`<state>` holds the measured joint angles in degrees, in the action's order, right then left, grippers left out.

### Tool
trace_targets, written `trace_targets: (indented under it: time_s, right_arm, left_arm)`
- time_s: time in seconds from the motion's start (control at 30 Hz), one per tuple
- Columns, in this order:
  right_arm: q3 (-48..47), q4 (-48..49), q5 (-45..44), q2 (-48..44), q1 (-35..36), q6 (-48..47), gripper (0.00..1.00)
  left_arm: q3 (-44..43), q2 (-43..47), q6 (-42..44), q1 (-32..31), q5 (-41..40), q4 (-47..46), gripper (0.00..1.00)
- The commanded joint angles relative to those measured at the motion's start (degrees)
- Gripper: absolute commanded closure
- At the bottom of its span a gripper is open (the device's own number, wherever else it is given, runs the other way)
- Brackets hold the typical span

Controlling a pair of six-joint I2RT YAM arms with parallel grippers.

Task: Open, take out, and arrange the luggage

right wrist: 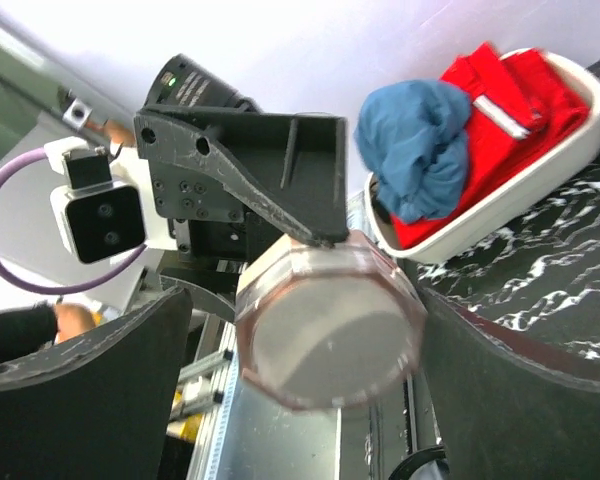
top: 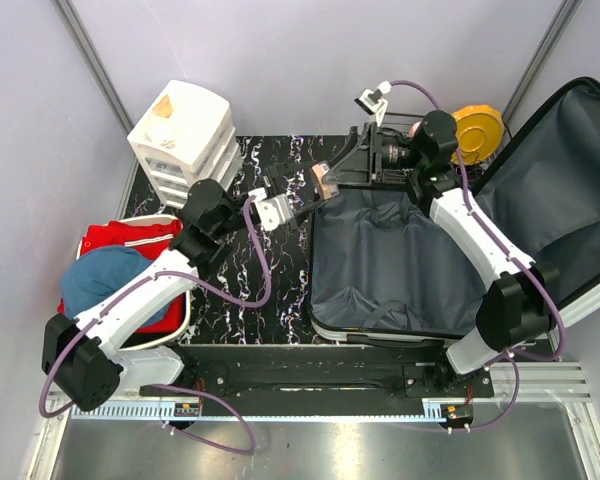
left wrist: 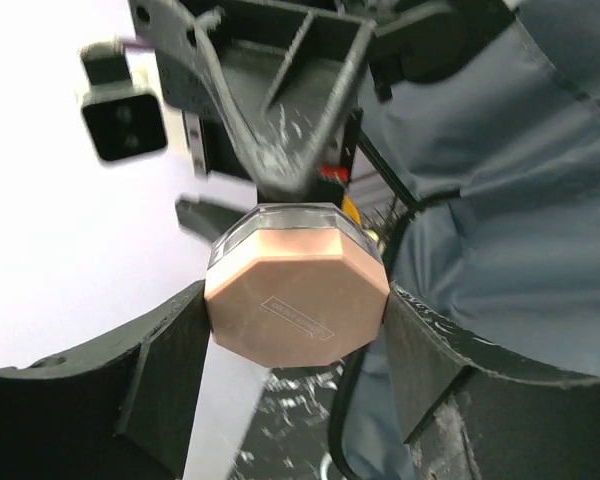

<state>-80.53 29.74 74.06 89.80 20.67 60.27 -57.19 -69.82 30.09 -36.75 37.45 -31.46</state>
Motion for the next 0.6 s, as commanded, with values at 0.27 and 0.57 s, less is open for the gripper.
trace_targets:
  time_s: [0.27,0.57]
  right_arm:
    - [-4.81,-40.27,-19.57,-5.86,-18.21,-36.79,0.00]
    - [-2.96,-41.60,-20.19,-7.36,-18.29,-37.07,0.00]
  left_arm:
    - [-12.69,-5.21,3.30,9.68,-12.30,67.10,0.60]
    - [-9.52,-19.10,9.72,13.90,-22.41,71.37,0.57]
